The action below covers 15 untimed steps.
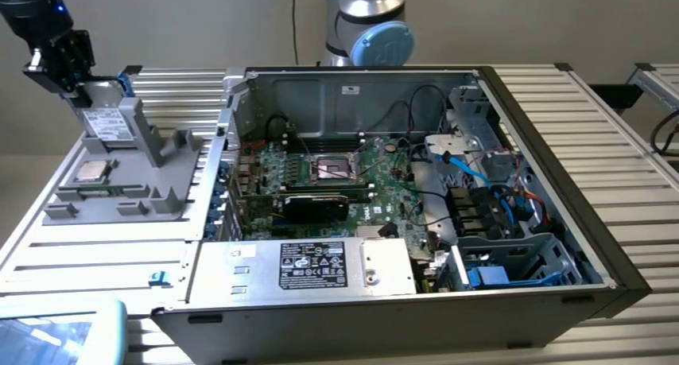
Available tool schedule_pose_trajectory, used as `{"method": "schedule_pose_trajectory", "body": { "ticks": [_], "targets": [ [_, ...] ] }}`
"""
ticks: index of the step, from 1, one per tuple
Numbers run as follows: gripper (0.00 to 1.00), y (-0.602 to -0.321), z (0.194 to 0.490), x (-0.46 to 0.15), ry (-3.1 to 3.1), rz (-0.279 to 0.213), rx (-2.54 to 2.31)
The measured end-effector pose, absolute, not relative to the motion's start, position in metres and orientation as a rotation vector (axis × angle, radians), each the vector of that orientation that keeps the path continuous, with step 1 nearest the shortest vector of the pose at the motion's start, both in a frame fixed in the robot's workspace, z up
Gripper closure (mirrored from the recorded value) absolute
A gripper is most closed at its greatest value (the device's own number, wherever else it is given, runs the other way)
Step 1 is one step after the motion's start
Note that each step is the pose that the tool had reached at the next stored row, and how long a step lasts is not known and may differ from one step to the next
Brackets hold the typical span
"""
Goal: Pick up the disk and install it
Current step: 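Pick up the disk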
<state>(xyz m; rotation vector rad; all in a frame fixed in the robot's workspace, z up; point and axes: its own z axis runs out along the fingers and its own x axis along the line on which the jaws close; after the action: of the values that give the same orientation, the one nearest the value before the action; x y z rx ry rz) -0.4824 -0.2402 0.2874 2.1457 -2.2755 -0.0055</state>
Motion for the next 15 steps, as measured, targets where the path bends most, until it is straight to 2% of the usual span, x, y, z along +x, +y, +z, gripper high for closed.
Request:
{"method": "schedule_pose_trajectory", "body": {
  "ticks": [15],
  "targets": [
    [0.62, -0.2402, 0.2925, -0.4824, -2.276, -0.005, 2.146]
  ]
}}
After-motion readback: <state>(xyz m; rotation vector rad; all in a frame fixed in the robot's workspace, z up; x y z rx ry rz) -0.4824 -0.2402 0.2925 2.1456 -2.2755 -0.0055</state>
